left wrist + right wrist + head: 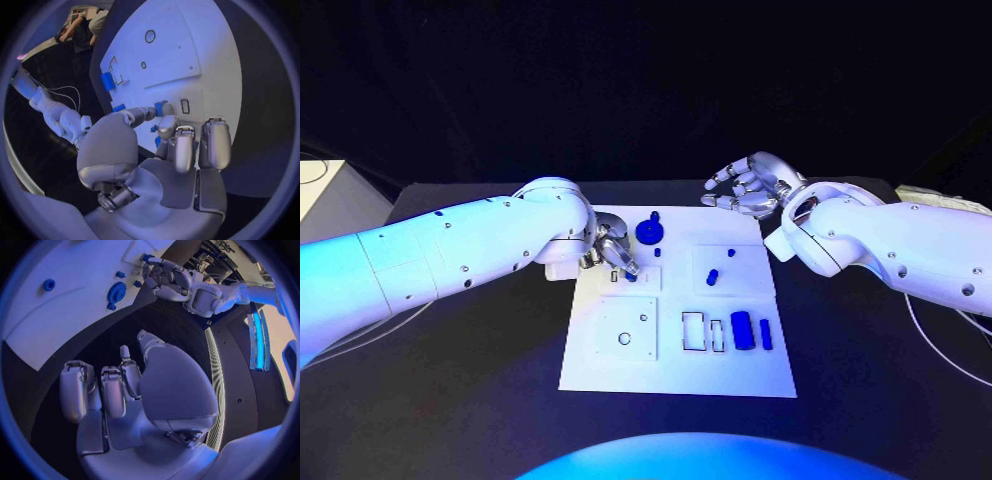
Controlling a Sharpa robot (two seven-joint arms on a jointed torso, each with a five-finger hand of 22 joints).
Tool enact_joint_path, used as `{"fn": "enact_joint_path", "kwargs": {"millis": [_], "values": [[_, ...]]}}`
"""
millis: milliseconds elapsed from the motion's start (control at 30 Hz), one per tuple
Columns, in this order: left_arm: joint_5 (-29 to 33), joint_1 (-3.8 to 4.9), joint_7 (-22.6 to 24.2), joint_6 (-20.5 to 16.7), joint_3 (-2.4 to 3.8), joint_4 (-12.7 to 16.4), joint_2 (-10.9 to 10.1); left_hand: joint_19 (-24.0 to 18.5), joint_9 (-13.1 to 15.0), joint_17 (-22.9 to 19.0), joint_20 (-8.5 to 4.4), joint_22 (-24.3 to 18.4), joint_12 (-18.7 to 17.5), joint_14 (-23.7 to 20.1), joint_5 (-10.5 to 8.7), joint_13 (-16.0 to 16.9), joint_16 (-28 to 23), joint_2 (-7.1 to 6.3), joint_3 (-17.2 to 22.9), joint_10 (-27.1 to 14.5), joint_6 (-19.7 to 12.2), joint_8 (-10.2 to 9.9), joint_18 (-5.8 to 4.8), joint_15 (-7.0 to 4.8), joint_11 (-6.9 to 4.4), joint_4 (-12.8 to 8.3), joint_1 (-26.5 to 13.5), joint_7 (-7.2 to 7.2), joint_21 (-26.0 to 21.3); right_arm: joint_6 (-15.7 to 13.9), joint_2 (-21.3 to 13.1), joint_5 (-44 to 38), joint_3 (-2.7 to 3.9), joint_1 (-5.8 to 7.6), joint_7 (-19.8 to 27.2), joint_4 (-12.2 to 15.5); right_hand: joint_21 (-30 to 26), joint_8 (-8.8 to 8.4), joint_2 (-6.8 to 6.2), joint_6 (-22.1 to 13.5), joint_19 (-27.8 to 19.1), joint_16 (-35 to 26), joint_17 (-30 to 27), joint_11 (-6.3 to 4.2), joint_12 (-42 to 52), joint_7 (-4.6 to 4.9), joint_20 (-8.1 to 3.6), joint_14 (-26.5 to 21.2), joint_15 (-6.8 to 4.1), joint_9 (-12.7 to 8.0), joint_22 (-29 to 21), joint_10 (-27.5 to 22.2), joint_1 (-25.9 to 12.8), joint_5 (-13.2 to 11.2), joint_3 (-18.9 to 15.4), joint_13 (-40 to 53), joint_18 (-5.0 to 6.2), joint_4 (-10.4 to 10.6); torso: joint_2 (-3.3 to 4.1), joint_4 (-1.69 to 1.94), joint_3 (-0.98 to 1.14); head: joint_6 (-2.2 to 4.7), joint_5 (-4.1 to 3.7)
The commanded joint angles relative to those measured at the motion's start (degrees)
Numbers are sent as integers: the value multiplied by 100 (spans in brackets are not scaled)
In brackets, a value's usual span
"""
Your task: Assemble the parts on the task board
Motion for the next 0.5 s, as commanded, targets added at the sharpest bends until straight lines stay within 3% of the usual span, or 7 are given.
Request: {"fn": "enact_joint_path", "kwargs": {"millis": [33,500], "values": [[-40,7,-1,70,3,11,20,46,1,1508,4,145,0,594,17,-3,19,5,1130,43,45,6,-74,-42,-5,-1178,46,-53,39,82,5,-38,0,-4,29,2,-32,-17,-25,-35,196,-18,1227,-2,-15,12,39,504,44,-5,810,-53,-52,11,25,482,68,1,1,3,-1,-2,5],[-49,4,-1,64,-19,-16,58,46,1,1508,4,145,0,594,17,-3,19,5,1130,43,45,6,-74,-42,-5,-1178,46,-53,39,87,3,-38,0,-4,26,7,-32,-17,-25,-35,196,-18,1227,-2,-15,12,39,504,44,-5,810,-53,-52,11,25,482,68,1,4,-1,0,-19,-5]]}}
